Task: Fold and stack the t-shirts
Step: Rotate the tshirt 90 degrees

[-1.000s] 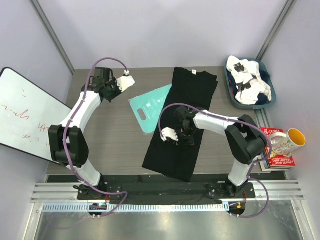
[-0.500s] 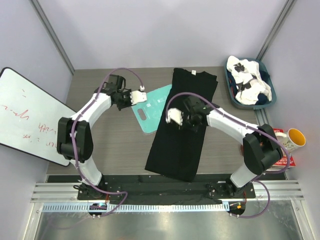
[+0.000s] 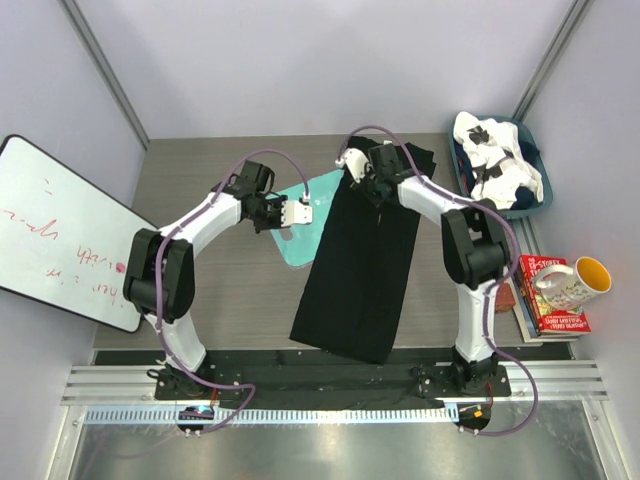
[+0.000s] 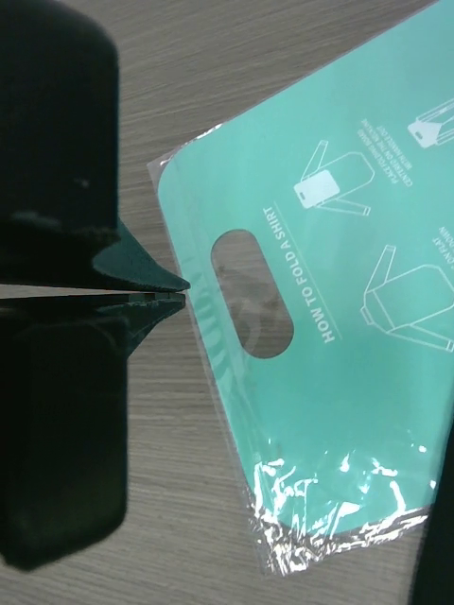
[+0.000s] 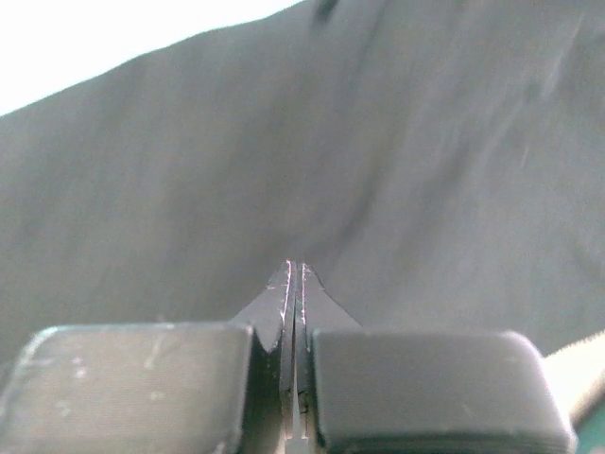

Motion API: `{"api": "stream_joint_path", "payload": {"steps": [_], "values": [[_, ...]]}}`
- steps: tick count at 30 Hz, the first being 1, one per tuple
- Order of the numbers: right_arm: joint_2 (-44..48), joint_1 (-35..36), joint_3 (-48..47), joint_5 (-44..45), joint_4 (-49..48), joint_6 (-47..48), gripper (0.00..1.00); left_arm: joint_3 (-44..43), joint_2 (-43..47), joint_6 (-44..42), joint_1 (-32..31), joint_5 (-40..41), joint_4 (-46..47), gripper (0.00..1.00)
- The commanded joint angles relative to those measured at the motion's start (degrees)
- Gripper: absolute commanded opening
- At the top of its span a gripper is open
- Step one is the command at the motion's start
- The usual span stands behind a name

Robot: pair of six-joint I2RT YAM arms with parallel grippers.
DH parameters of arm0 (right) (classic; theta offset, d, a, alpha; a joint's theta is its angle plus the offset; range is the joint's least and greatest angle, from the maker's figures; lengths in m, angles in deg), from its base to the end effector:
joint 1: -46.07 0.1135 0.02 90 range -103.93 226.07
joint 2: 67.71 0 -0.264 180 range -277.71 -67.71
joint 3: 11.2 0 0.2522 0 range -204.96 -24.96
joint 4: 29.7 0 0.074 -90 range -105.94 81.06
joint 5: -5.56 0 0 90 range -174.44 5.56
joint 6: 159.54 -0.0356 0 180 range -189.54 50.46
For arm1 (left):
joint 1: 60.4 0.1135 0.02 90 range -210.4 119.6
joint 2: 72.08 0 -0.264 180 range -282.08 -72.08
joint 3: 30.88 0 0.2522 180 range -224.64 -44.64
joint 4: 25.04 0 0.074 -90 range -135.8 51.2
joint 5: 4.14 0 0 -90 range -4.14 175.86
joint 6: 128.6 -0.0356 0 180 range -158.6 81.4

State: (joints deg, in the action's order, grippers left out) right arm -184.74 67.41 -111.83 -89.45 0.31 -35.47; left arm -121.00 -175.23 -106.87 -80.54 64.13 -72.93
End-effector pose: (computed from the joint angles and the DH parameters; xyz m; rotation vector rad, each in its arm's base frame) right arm 0.4249 0.1693 0.1982 -1.1417 2.0847 -0.0020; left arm 0.3502 -0.1425 0.2201 1.8499 1.7217 -0.1754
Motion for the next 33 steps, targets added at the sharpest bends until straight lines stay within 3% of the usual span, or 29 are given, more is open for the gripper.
{"api": "stream_joint_path", "payload": {"steps": [1, 7, 24, 33], "values": [[-8.1, 0.5, -12.0, 3.1, -6.7, -2.1, 0.01, 3.0, 5.1, -0.5, -0.2, 0.5, 1.1, 0.0], [-18.6, 0.4, -26.0, 12.0, -10.6, -3.3, 0.01, 6.9, 8.2, 0.2, 0.0, 3.7, 1.2, 0.0], [-36.1, 0.8, -43.8, 7.5, -8.5, -2.6, 0.01, 4.1, 6.7, 3.0, 2.4, 6.6, 2.3, 0.0], [-40.6, 4.3, -46.2, 1.1, -13.9, 5.3, 0.01, 3.7, 5.4, 5.7, 2.4, 8.0, 4.5, 0.0]]}}
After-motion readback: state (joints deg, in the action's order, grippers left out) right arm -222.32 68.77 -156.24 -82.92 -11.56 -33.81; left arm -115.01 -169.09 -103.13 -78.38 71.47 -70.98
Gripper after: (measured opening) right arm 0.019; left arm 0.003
